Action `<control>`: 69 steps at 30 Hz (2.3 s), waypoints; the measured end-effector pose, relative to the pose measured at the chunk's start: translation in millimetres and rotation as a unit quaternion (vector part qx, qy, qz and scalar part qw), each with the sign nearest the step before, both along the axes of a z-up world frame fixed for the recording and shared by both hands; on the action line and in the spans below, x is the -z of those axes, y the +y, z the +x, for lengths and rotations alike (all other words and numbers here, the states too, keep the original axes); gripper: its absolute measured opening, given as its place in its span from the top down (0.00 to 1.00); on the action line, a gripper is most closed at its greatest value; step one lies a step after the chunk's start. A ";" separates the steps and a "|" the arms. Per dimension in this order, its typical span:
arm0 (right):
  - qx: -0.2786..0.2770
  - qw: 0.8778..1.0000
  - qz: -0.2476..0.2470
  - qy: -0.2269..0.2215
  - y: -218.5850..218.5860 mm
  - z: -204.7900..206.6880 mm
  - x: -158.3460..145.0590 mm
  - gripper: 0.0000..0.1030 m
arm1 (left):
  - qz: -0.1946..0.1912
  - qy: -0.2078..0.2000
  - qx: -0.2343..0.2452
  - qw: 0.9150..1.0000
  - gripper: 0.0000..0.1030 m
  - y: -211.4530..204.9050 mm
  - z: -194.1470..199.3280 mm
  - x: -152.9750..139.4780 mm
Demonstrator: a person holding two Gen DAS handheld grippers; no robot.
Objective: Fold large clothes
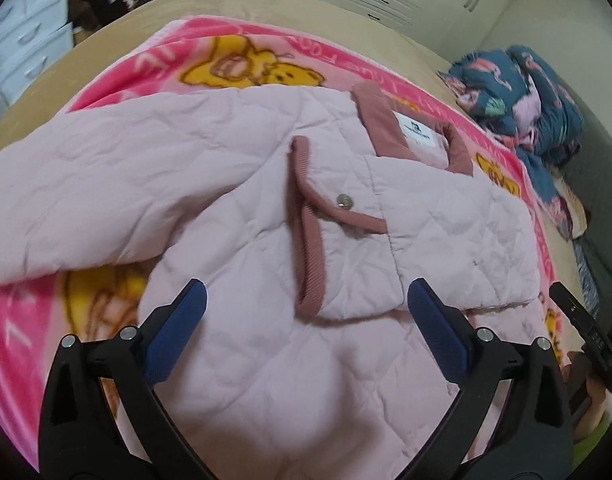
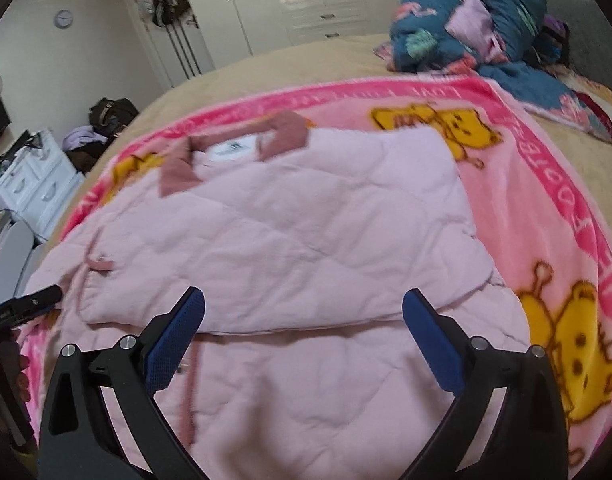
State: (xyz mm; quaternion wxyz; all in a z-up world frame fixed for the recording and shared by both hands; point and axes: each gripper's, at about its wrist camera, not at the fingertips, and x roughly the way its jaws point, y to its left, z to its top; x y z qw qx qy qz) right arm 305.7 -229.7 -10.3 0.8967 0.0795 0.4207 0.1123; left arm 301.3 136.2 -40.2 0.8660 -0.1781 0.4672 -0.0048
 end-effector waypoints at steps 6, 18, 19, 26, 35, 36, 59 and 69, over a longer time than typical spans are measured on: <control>-0.032 0.999 0.007 -0.026 35.5 -9.4 -27.7 0.04 | 0.019 -0.012 -0.027 0.999 0.09 24.7 -20.6 -10.2; -0.098 0.994 0.005 -0.041 127.1 -14.8 -50.6 0.04 | 0.003 -0.018 -0.102 0.995 0.09 100.1 -57.1 -12.8; -0.107 0.993 0.005 -0.042 136.6 -15.2 -51.8 0.04 | 0.002 -0.020 -0.107 0.994 0.09 105.1 -59.6 -12.7; -0.151 0.988 -0.010 -0.043 190.4 -18.3 -52.3 0.04 | -0.010 -0.022 -0.148 0.989 0.09 143.8 -79.1 -9.4; -0.198 0.979 -0.023 -0.044 246.8 -32.5 -49.4 0.04 | -0.020 -0.024 -0.182 0.983 0.09 175.1 -96.7 -2.9; -0.203 0.978 -0.024 -0.044 251.8 -34.4 -49.3 0.04 | -0.020 -0.024 -0.185 0.982 0.09 178.1 -98.3 -2.2; -0.300 0.952 -0.047 -0.045 333.2 -80.4 -29.7 0.04 | -0.065 -0.023 -0.287 0.955 0.09 255.4 -128.9 32.3; -0.324 0.944 -0.046 -0.036 346.8 -91.7 -18.9 0.04 | -0.097 -0.027 -0.337 0.936 0.09 296.2 -132.9 52.0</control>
